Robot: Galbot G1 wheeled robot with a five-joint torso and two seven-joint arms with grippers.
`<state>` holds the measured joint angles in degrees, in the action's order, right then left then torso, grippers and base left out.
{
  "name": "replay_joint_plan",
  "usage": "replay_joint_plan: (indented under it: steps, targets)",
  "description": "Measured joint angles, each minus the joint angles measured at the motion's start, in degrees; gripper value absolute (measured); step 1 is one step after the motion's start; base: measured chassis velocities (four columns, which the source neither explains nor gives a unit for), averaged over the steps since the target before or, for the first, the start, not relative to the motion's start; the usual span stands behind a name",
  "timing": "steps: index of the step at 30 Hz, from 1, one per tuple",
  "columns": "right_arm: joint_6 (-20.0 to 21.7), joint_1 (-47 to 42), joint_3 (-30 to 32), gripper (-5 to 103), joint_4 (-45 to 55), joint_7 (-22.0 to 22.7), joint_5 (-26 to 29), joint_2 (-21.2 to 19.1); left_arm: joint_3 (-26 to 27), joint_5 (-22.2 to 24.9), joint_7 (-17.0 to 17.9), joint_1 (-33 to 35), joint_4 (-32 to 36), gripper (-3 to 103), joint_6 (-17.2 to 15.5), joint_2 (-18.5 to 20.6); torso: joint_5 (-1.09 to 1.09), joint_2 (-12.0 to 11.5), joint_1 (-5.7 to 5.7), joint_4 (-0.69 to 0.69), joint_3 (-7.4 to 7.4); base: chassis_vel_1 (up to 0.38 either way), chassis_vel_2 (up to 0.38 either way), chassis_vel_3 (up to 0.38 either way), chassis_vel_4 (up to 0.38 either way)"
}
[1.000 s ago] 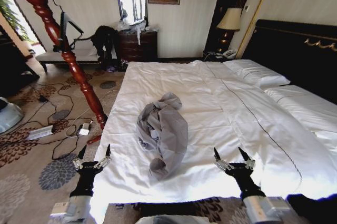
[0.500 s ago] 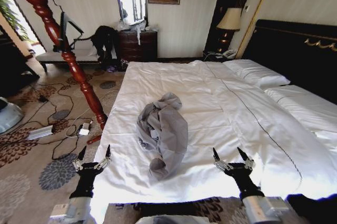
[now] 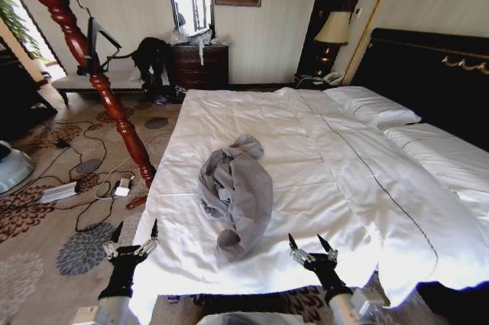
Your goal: Pick up the clothes from the bed and hang them on the clothes hanger.
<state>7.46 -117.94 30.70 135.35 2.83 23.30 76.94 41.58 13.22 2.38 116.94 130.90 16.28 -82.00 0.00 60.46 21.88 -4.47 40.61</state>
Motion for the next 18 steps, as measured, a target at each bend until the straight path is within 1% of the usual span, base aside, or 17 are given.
replay_joint_plan:
  steps: [1, 2, 4, 7, 8, 10, 12, 13, 14, 16, 18]
  targets:
    - [0.5, 0.5, -0.5, 100, -0.5, -0.1, 2.4, -1.0, -0.5, 0.0, 0.3, 0.0, 0.0, 100, 0.0, -0.1, 0.0, 0.0, 0.0, -0.01, 0.0, 0.0, 0.0, 0.0, 0.0]
    - [0.5, 0.5, -0.5, 100, -0.5, -0.1, 2.4, -1.0, -0.5, 0.0, 0.3, 0.0, 0.0, 100, 0.0, -0.1, 0.0, 0.0, 0.0, -0.01, 0.0, 0.0, 0.0, 0.0, 0.0]
    - [2.0, 1.8, -1.2, 100, -1.5, -0.3, 7.9, -3.2, -1.7, -0.1, 0.7, 0.2, 0.2, 100, -0.2, -0.4, 0.0, 0.0, 0.0, -0.01, 0.0, 0.0, 0.0, 0.0, 0.0]
    - [4.4, 4.3, -1.8, 100, -2.4, -0.6, 16.2, -6.6, -2.8, -0.9, 0.9, 0.2, 0.3, 101, -0.3, -1.1, 0.01, 0.0, 0.0, 0.02, 0.0, 0.0, 0.0, 0.0, 0.0]
    - [4.4, 4.3, -1.8, 100, -2.4, -0.6, 16.2, -6.6, -2.8, -0.9, 0.9, 0.2, 0.3, 101, -0.3, -1.1, 0.01, 0.0, 0.0, 0.02, 0.0, 0.0, 0.0, 0.0, 0.0]
    - [6.8, 6.8, -1.9, 100, -2.7, -0.7, 22.5, -7.4, -3.0, -0.9, 1.0, -0.1, 0.0, 99, -0.6, -0.9, 0.0, 0.0, 0.0, -0.02, 0.0, 0.0, 0.0, 0.0, 0.0]
    - [9.1, 9.8, -2.0, 100, -3.7, -0.8, 26.1, -7.7, -2.5, -0.7, 1.1, 0.0, -0.2, 99, -0.7, -0.6, -0.01, 0.0, 0.0, 0.0, 0.0, 0.0, 0.0, 0.0, 0.0]
    - [9.1, 9.8, -2.0, 100, -3.7, -0.8, 26.1, -7.7, -2.5, -0.7, 1.1, 0.0, -0.2, 99, -0.7, -0.6, -0.01, 0.0, 0.0, 0.0, 0.0, 0.0, 0.0, 0.0, 0.0]
    - [10.1, 11.3, -2.2, 100, -4.4, -0.8, 27.6, -7.9, -2.3, -0.7, 1.1, 0.0, -0.2, 99, -0.8, -0.6, 0.0, 0.0, 0.0, 0.02, 0.0, 0.0, 0.0, 0.0, 0.0]
    - [11.6, 13.4, -2.8, 100, -5.5, -0.9, 29.9, -8.2, -1.9, -0.7, 1.2, 0.1, 0.2, 99, -0.9, -0.6, 0.0, 0.0, 0.0, 0.01, 0.01, 0.0, 0.0, 0.0, 0.0]
    - [12.3, 14.4, -3.3, 100, -6.0, -1.1, 30.4, -8.4, -1.6, -0.6, 1.2, 0.1, 0.5, 99, -1.0, -0.6, 0.0, 0.0, 0.0, 0.0, 0.01, 0.0, 0.0, 0.0, 0.0]
